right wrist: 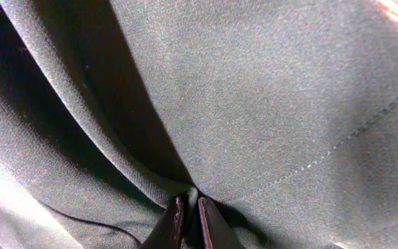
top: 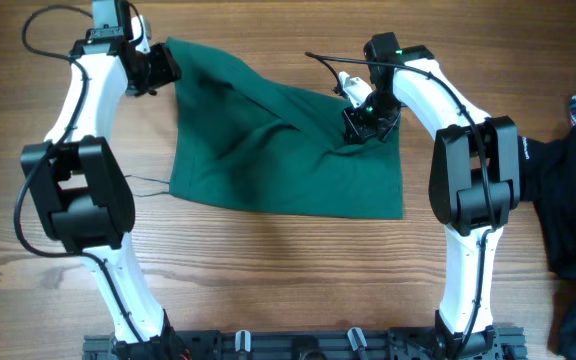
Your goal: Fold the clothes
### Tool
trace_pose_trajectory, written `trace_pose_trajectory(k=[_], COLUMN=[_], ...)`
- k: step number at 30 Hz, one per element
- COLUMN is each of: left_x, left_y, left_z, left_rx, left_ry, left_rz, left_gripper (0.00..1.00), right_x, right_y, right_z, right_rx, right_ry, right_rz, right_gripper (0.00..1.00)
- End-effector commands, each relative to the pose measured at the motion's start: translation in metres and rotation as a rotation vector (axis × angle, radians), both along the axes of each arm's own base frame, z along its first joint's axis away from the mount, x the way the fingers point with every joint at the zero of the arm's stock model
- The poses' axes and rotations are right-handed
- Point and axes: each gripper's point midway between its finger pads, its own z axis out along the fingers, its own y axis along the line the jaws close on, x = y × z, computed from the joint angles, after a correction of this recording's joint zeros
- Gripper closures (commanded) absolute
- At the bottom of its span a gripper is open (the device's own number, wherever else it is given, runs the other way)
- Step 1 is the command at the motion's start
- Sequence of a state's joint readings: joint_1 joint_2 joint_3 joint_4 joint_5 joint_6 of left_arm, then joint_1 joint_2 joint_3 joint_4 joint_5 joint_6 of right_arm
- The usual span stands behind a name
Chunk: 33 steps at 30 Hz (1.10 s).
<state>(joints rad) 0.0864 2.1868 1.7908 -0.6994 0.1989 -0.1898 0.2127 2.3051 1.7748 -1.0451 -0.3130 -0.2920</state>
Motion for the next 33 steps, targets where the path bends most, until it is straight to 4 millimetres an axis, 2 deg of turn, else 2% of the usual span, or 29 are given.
trace_pose_trajectory(k=[1, 5, 9, 14, 15, 16, 19, 20, 21, 23, 24, 25, 31, 33], left_x=[0.016, 0.030, 0.034, 0.034, 0.034, 0.035, 0.035, 0.036, 0.037, 0.034, 0.023, 0.015, -0.057, -0.072], left_y=[0.008, -0.007, -0.009, -0.016, -0.016, -0.016, -0.019, -0.020, -0.024, -0.025, -0.026, -0.027, -0.041, -0.049], left_z=[-0.034, -0.040, -0.061, -0.060, -0.060, -0.060, -0.052, -0.044, -0.024, -0.003, 0.013, 0.017, -0.007, -0.010], left_rx=[0.083, 0.057, 0.049, 0.009, 0.010, 0.010, -0.008, -0.013, -0.030, -0.029, -0.033, -0.038, -0.106, -0.117], left_ry=[-0.027, -0.101, -0.095, -0.103, -0.106, -0.107, -0.120, -0.133, -0.167, -0.185, -0.166, -0.143, 0.177, 0.241], left_rz=[-0.086, -0.211, -0.214, -0.235, -0.235, -0.235, -0.242, -0.243, -0.257, -0.259, -0.258, -0.257, -0.260, -0.272], left_gripper=[0.42, 0.48, 0.44, 0.48, 0.51, 0.63, 0.86, 0.91, 0.94, 0.94, 0.94, 0.94, 0.94, 0.94], right_x=[0.002, 0.004, 0.005, 0.008, 0.008, 0.008, 0.008, 0.008, 0.008, 0.008, 0.009, 0.009, 0.011, 0.013], right_y=[-0.007, -0.006, -0.006, -0.005, -0.005, -0.005, -0.005, -0.005, -0.005, -0.005, -0.005, -0.005, -0.005, -0.004], right_z=[-0.011, -0.011, -0.011, -0.011, -0.011, -0.011, -0.011, -0.011, -0.011, -0.011, -0.011, -0.011, -0.010, -0.010], right_rx=[-0.035, -0.034, -0.033, -0.029, -0.030, -0.030, -0.030, -0.030, -0.030, -0.030, -0.029, -0.029, -0.027, -0.025], right_ry=[-0.008, -0.016, -0.019, -0.034, -0.034, -0.034, -0.034, -0.033, -0.033, -0.035, -0.037, -0.037, -0.048, -0.056], right_rz=[-0.008, -0.009, -0.009, -0.010, -0.010, -0.010, -0.010, -0.010, -0.009, -0.010, -0.009, -0.010, -0.008, -0.009], right_gripper=[0.91, 0.91, 0.90, 0.89, 0.89, 0.89, 0.89, 0.89, 0.89, 0.89, 0.89, 0.89, 0.89, 0.89])
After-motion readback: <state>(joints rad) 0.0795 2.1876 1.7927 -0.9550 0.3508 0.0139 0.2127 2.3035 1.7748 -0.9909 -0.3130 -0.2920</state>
